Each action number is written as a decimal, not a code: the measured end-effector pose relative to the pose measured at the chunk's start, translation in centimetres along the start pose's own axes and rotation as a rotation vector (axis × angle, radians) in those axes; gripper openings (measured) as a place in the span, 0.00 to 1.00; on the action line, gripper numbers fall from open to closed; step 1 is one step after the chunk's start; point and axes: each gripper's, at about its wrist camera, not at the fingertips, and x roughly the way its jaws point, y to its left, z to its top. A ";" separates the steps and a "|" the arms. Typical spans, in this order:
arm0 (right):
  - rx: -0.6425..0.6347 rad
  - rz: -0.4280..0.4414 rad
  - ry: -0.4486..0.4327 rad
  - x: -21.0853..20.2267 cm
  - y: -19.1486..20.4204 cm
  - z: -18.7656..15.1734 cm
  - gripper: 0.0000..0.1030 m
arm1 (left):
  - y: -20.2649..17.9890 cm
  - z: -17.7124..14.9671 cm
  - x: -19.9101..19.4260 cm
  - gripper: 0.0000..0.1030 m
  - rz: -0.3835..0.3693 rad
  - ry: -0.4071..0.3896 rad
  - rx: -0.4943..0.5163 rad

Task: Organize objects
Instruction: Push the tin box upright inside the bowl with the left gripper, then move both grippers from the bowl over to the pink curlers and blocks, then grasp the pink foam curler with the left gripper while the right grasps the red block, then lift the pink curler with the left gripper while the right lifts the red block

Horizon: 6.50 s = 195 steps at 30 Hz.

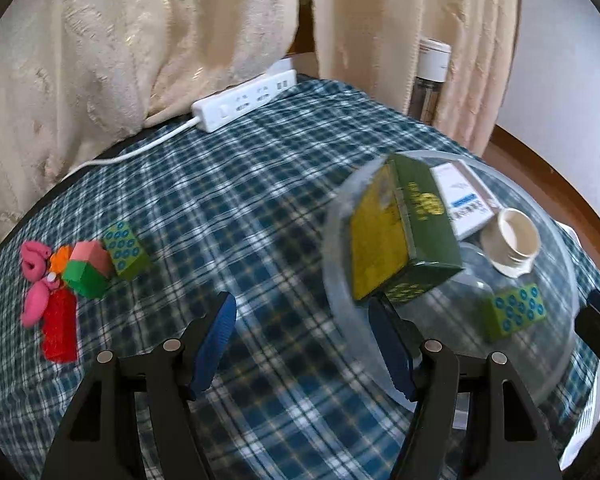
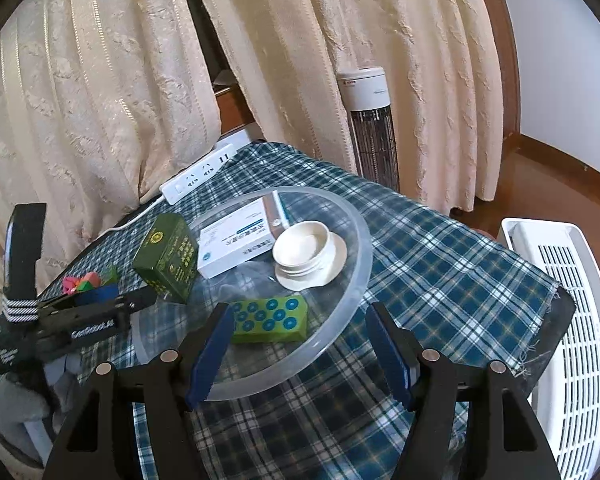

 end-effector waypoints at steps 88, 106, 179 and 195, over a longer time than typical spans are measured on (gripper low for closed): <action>-0.391 0.321 0.256 8.1 23.8 -3.8 0.76 | 26.1 -1.8 -1.0 0.76 0.173 -0.033 -0.233; -0.459 0.325 0.270 9.6 27.3 -3.2 0.76 | 29.4 -1.8 -0.4 0.81 0.001 -0.029 -0.323; -0.546 0.376 0.281 11.1 30.3 -6.7 0.33 | 28.2 -4.7 0.0 0.81 0.181 0.113 -0.407; -0.504 0.372 0.288 11.4 30.0 -6.7 0.33 | 27.8 -4.8 -0.2 0.52 0.194 0.090 -0.376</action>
